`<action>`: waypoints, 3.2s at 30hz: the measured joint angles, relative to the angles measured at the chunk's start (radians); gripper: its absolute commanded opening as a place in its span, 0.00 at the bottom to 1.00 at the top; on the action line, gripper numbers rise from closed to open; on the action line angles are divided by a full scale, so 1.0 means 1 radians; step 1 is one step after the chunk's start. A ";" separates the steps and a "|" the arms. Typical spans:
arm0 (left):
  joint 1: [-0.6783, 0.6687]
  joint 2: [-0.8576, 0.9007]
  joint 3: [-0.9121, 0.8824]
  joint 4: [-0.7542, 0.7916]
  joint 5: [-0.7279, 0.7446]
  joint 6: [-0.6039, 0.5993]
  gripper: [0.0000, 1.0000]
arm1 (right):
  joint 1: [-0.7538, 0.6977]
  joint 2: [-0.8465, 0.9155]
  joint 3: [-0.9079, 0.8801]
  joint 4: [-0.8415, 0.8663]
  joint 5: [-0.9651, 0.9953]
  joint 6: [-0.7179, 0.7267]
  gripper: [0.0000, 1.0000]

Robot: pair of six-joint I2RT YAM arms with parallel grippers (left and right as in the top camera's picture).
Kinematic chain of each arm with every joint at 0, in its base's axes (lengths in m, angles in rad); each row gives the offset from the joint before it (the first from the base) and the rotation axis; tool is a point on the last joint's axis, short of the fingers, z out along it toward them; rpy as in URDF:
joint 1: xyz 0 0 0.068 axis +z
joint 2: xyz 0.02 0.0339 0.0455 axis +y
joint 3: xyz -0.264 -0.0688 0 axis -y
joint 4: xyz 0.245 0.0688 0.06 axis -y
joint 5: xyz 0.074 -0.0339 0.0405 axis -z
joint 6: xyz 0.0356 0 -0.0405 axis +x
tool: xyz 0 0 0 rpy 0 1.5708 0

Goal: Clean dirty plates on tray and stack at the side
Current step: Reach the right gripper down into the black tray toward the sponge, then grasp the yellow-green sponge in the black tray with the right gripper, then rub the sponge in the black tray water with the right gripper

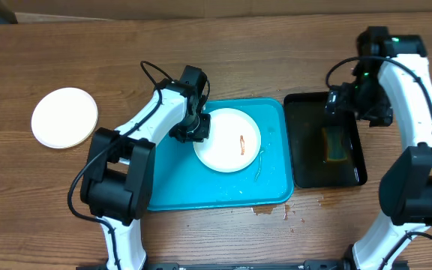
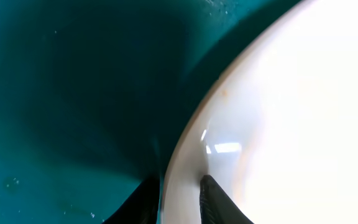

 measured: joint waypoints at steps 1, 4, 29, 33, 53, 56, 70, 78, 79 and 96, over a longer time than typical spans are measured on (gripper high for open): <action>0.000 -0.011 -0.003 -0.002 0.000 0.001 0.25 | 0.012 0.000 0.000 -0.004 0.008 0.008 0.98; 0.000 -0.051 -0.006 -0.005 -0.002 0.005 0.26 | 0.047 -0.004 -0.023 0.005 0.026 0.032 0.96; 0.000 -0.080 -0.046 0.043 -0.003 0.011 0.37 | 0.124 -0.016 -0.518 0.448 0.178 0.101 0.63; 0.000 -0.080 -0.047 0.047 -0.003 0.011 0.37 | 0.124 -0.018 -0.517 0.447 0.172 0.097 0.91; 0.000 -0.080 -0.057 0.061 -0.003 0.011 0.50 | 0.122 -0.030 -0.515 0.605 0.161 0.073 0.97; 0.000 -0.080 -0.057 0.061 -0.003 0.012 0.50 | 0.122 -0.030 -0.514 0.576 0.160 0.070 0.94; 0.000 -0.080 -0.060 0.067 -0.026 0.012 0.50 | 0.122 -0.030 -0.511 0.496 0.120 0.074 0.59; -0.002 -0.080 -0.080 0.066 -0.039 0.011 0.38 | 0.122 -0.030 -0.510 0.498 0.108 0.064 0.48; -0.002 -0.080 -0.087 0.074 -0.039 0.011 0.37 | 0.122 -0.030 -0.511 0.498 0.108 0.056 0.43; -0.003 -0.082 -0.126 0.167 -0.042 0.005 0.38 | 0.119 -0.030 -0.510 0.492 0.099 0.033 0.04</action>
